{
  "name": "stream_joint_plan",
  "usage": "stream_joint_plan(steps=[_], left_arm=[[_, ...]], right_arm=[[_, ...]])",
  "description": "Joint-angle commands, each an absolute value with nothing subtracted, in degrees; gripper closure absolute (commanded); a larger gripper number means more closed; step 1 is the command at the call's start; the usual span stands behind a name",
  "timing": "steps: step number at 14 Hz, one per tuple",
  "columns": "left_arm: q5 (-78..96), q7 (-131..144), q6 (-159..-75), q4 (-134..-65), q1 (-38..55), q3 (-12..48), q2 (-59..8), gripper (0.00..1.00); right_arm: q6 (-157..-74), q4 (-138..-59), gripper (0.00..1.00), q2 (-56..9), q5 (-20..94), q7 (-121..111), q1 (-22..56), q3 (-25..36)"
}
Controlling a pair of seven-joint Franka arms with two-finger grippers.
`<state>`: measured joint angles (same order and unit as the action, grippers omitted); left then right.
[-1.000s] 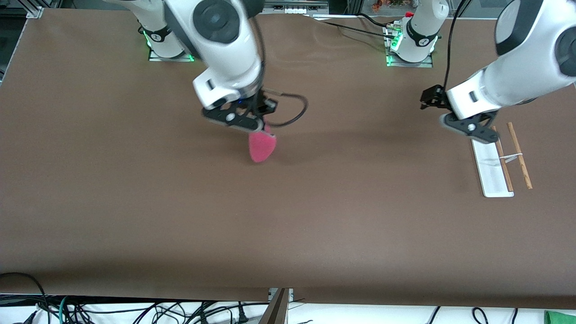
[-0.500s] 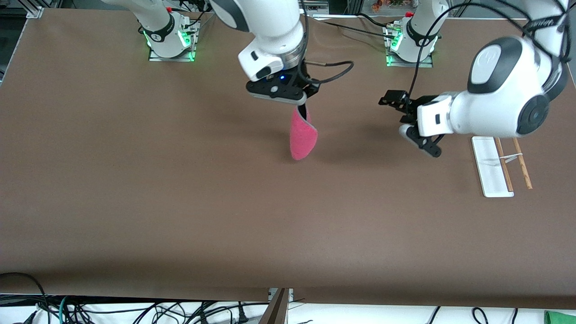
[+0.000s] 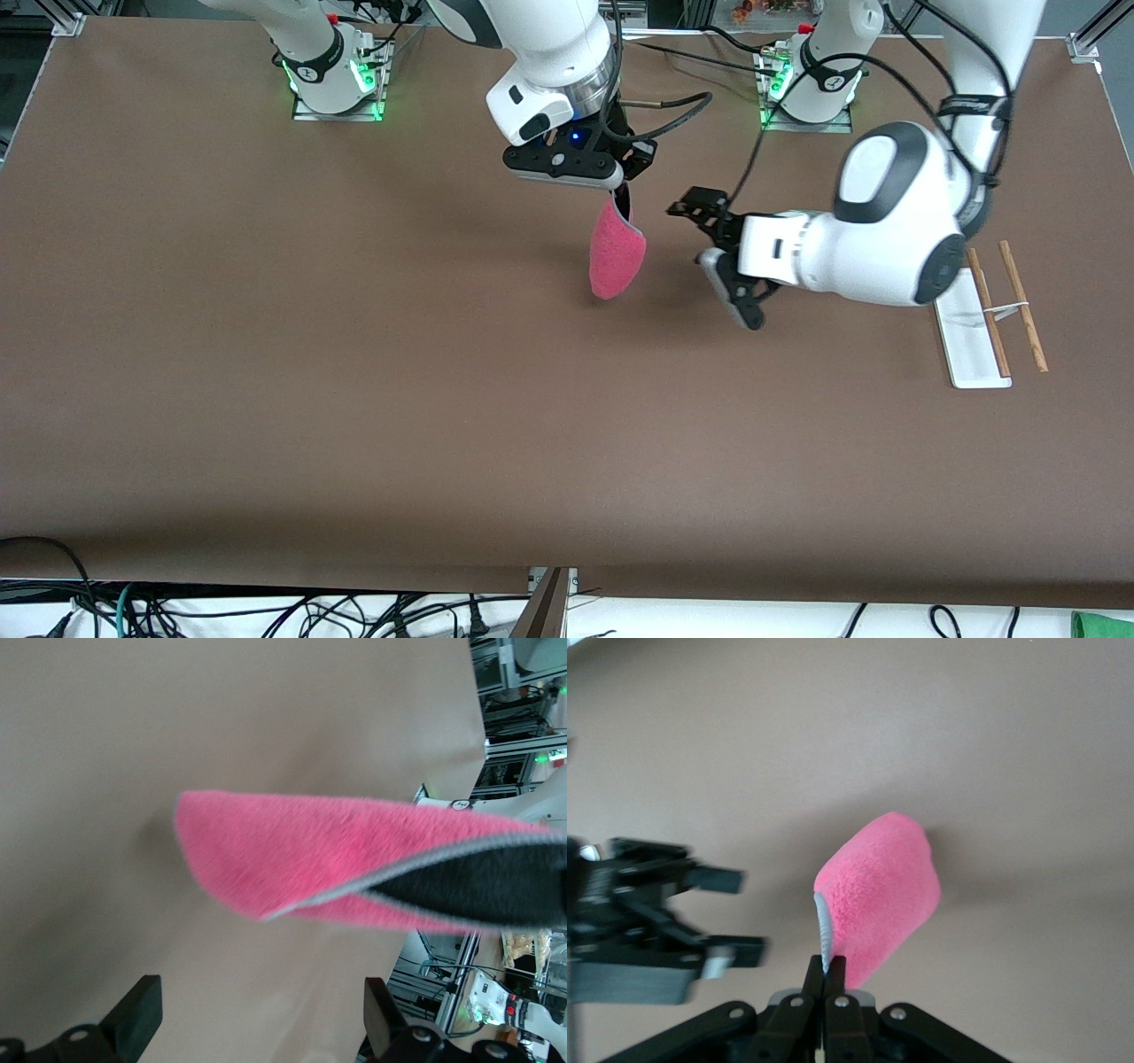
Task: Pass towel and hang on rack
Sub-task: 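Grasp the hanging towel with the left gripper beside the right gripper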
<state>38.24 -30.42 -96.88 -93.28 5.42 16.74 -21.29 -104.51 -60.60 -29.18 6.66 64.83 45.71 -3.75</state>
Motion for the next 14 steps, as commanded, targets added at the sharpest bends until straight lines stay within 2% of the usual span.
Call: stream_joint_plan(steps=[1, 4, 6, 9, 11, 12, 14], left_arm=[[41.4, -34.4, -103.1, -94.0, 5.4, 19.3, -23.2, 0.01], [44.7, -39.5, -107.7, -97.1, 5.4, 20.7, -23.7, 0.04], [48.0, -46.1, -108.5, -97.5, 5.1, 20.7, -25.2, 0.13], [48.3, -48.1, -108.5, -97.2, 4.6, 20.8, -25.8, 0.38], [48.3, -48.2, -108.5, -96.9, 4.1, 20.7, -25.9, 0.42], [48.3, -48.2, -108.6, -96.9, 4.0, 20.8, -26.1, 0.5], [48.6, -48.2, -108.7, -96.6, 4.0, 20.8, -26.5, 0.77]], right_arm=[[-104.9, -59.7, 1.0, -28.7, 7.6, 65.7, 46.4, -3.5], [-104.9, -59.7, 1.0, -28.8, 7.6, 65.7, 46.4, -3.5], [-104.9, -59.7, 1.0, -28.8, 7.6, 65.7, 46.4, -3.5], [-104.9, -59.7, 1.0, -28.8, 7.6, 65.8, 46.4, -3.5], [-104.9, -59.7, 1.0, -28.8, 7.9, 67.0, 46.4, -3.5], [-104.9, -59.7, 1.0, -28.8, 7.9, 67.0, 46.5, -3.5], [-104.9, -59.7, 1.0, -28.8, 7.9, 66.9, 46.5, -3.5]])
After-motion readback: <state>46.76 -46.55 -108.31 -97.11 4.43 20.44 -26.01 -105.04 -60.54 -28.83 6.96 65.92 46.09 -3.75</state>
